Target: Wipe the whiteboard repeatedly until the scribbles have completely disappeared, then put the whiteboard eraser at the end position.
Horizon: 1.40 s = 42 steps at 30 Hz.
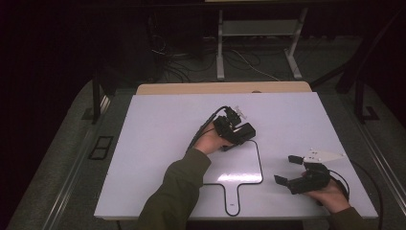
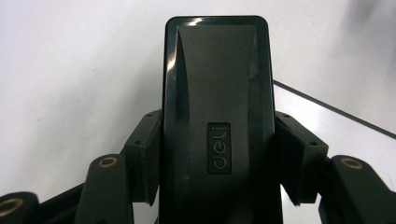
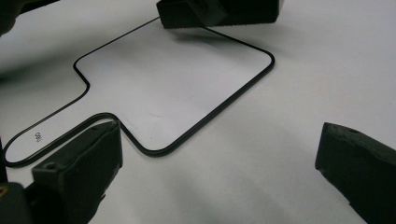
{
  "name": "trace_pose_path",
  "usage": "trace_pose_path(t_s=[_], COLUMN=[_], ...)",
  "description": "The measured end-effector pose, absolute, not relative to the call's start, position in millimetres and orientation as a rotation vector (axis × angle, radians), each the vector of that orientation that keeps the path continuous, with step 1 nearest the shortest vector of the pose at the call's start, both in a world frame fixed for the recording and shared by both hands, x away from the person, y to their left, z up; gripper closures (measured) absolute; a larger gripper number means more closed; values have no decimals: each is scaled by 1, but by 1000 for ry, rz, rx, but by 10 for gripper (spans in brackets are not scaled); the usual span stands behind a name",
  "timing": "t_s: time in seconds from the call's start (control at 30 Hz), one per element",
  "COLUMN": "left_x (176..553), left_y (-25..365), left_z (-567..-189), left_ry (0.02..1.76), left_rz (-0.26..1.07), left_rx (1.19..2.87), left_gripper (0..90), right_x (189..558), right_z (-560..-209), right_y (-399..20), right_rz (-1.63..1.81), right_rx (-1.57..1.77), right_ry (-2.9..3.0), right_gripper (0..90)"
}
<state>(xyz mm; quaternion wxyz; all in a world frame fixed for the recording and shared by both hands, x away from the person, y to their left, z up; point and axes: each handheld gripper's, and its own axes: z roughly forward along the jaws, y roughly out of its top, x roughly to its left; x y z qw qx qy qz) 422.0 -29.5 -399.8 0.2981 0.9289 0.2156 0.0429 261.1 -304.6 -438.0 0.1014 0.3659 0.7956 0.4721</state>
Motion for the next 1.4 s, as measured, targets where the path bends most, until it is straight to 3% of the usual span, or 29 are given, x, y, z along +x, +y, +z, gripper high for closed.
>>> trace_pose_path(t_s=[0.43,0.67,0.97,1.4], left_x=[451,481,508,511], left_y=[2,17,8,-7], left_z=[-384,-395,-414,-430], left_ry=[645,742,796,759], left_rz=[170,171,147,168], left_rx=[2463,2468,2447,2422], left_gripper=[393,392,391,374], right_x=[262,261,262,261], right_z=[-438,-438,-439,-439], right_y=[-305,-305,-305,-303], right_rz=[1404,1407,1409,1409], right_rx=[1081,1080,1082,1078], right_ry=[2347,2351,2353,2365], right_gripper=[0,0,0,0])
